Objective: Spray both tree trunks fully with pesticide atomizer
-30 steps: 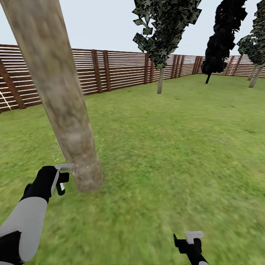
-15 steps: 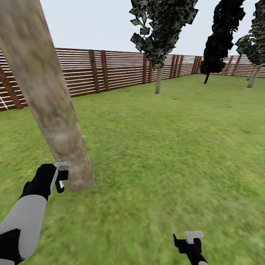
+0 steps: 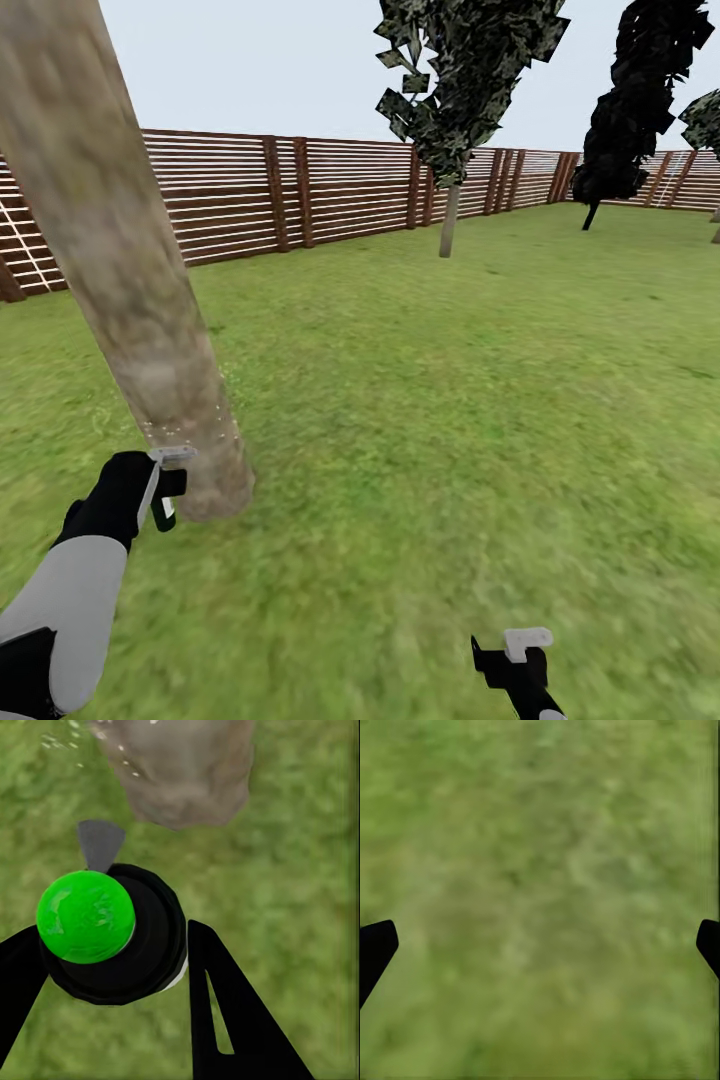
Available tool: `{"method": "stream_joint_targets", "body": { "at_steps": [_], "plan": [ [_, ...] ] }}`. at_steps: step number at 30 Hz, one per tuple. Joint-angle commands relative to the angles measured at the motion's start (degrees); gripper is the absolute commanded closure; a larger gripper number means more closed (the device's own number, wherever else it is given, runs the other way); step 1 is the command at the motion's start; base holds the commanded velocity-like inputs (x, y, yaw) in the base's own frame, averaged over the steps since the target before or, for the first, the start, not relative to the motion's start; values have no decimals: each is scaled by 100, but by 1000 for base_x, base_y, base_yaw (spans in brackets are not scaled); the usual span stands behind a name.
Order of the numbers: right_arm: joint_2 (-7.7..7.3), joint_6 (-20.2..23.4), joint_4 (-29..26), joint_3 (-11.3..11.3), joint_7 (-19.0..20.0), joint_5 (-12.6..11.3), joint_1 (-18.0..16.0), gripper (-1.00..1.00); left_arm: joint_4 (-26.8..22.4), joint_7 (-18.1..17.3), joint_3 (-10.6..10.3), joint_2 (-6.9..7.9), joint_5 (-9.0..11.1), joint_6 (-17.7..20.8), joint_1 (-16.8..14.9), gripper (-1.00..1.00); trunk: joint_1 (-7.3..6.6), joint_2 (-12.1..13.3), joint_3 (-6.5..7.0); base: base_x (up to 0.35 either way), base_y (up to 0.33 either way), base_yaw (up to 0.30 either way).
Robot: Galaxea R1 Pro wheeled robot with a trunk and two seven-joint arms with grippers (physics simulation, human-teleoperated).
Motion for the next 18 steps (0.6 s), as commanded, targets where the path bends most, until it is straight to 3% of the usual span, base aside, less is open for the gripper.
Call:
{"method": "stream_joint_targets", "body": {
  "at_steps": [1,5,12,18],
  "plan": [
    [0,-12,1,51,-13,-48,-2,-100,-11,-49,16,-4,-62,15,-2,100,2,-2,-5,241,-187,0],
    [0,-12,1,51,-13,-48,-3,-100,-19,-45,17,-5,-62,12,-1,100,2,-2,-5,237,-189,15],
    [0,-12,1,51,-13,-48,-3,-100,35,-47,46,-13,-56,-14,17,100,2,-2,-5,43,-262,245],
    [0,-12,1,51,-13,-48,0,-100,195,-40,88,5,-65,-192,342,100,2,-2,-5,107,-260,134]
  ]
}}
